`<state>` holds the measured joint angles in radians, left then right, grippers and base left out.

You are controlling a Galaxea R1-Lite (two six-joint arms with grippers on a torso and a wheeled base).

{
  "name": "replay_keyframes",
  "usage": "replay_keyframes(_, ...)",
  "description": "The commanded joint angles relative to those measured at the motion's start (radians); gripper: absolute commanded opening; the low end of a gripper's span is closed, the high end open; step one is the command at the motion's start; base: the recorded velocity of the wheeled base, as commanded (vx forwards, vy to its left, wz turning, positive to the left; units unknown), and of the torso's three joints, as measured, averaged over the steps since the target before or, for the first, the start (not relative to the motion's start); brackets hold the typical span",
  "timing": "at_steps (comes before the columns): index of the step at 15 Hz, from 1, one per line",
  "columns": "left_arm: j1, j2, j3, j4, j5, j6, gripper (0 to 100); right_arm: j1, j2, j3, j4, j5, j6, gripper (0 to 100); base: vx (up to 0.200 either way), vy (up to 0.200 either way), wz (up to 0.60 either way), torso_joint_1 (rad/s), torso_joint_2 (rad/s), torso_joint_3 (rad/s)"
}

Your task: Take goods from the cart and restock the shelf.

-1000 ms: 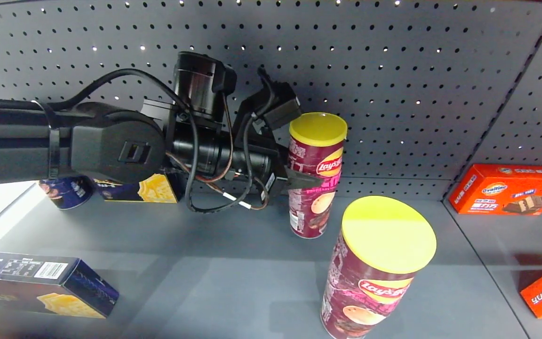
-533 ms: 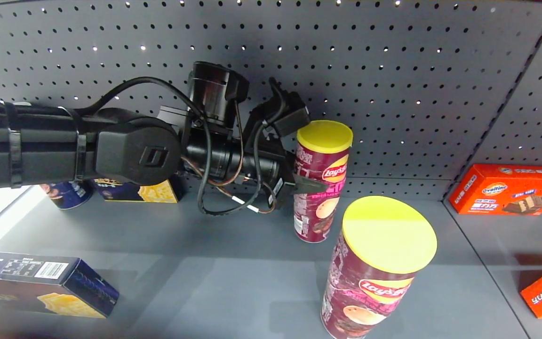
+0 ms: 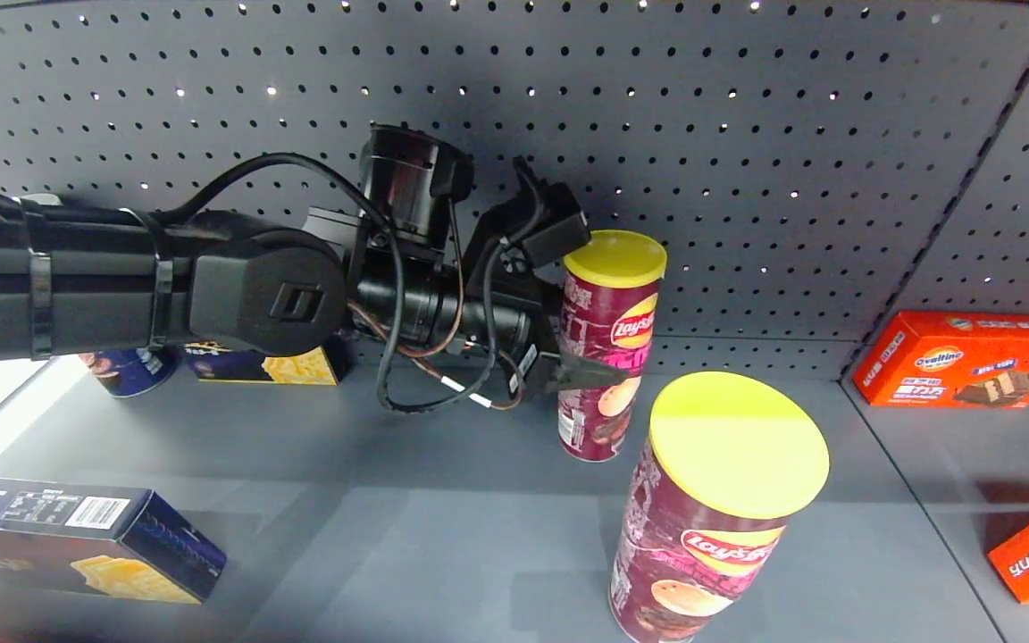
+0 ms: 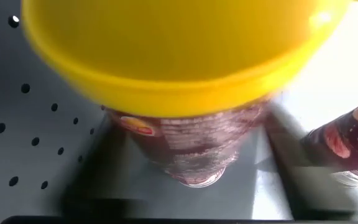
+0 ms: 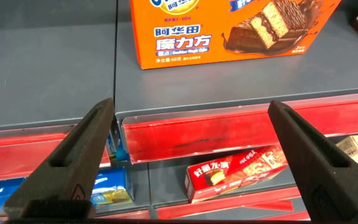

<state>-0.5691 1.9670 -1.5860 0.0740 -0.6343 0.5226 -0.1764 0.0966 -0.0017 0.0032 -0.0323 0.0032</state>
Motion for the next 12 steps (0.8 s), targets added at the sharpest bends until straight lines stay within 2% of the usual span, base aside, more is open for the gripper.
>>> replay_keyframes(1,0.0,-0.005,0.003,0.0,0.001,-0.001,100,0.0,0.002,0.0,0.0,0.0,0.0,100,0.0,0.0,0.0,0.0,0.0,0.0)
replay_keyframes(4,0.008,-0.04,0.021,-0.003,0.002,-0.001,100,0.0,0.002,0.0,0.0,-0.001,0.0,100,0.0,0.0,0.0,0.0,0.0,0.0)
replay_keyframes(9,0.035,-0.172,0.153,-0.01,0.036,-0.001,100,0.0,0.002,0.0,0.0,0.0,0.0,100,0.0,0.0,0.0,0.0,0.0,0.0)
replay_keyframes(10,0.034,-0.223,0.218,-0.013,0.1,-0.009,100,0.0,0.002,0.0,0.0,0.0,0.0,100,0.0,0.0,0.0,0.0,0.0,0.0)
replay_keyframes(12,0.025,-0.269,0.3,-0.03,0.179,-0.013,100,0.0,0.002,0.0,0.0,-0.001,0.0,100,0.0,0.0,0.0,0.0,0.0,0.0)
